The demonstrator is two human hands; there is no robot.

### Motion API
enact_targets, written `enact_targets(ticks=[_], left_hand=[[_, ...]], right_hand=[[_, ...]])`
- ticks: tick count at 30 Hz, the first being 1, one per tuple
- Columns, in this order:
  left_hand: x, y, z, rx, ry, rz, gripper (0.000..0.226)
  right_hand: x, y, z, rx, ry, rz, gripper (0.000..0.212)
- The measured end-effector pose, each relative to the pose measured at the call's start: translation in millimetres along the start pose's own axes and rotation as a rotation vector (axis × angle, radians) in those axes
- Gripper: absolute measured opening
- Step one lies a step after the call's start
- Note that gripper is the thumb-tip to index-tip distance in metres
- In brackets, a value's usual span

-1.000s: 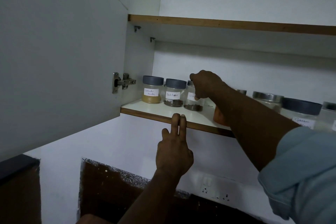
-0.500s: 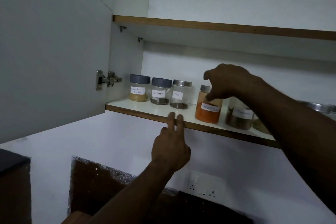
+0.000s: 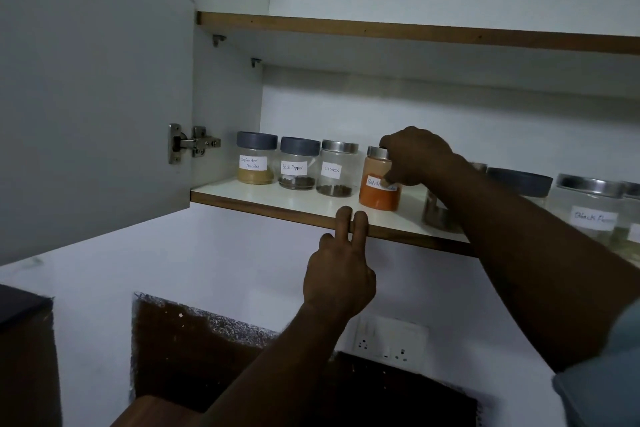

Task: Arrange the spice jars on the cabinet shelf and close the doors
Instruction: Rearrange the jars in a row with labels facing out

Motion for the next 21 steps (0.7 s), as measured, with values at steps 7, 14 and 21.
enact_targets(ticks=[7, 14, 21], left_hand=[[3, 3, -1, 0.022, -0.028, -0.004, 0.088], [7, 4, -3, 0.027, -0.056, -0.010, 0.089], [8, 6, -3, 0.023, -0.064, -0.016, 0.088]], right_hand=[[15, 22, 3, 0.043, 0.029, -0.021, 0.057], [18, 30, 6, 0.047, 0.000, -0.049, 0.056], [18, 28, 6, 0.029, 0.007, -0.098, 0.060]])
Point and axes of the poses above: each hand's wrist, its own y-axis towards the middle knuckle, its own x-axis out of the palm, z = x × y, the point moved 9 cm from there along y, towards the middle knuckle, and after that the axes turned 14 degrees about -x, right-handed, at the moved point
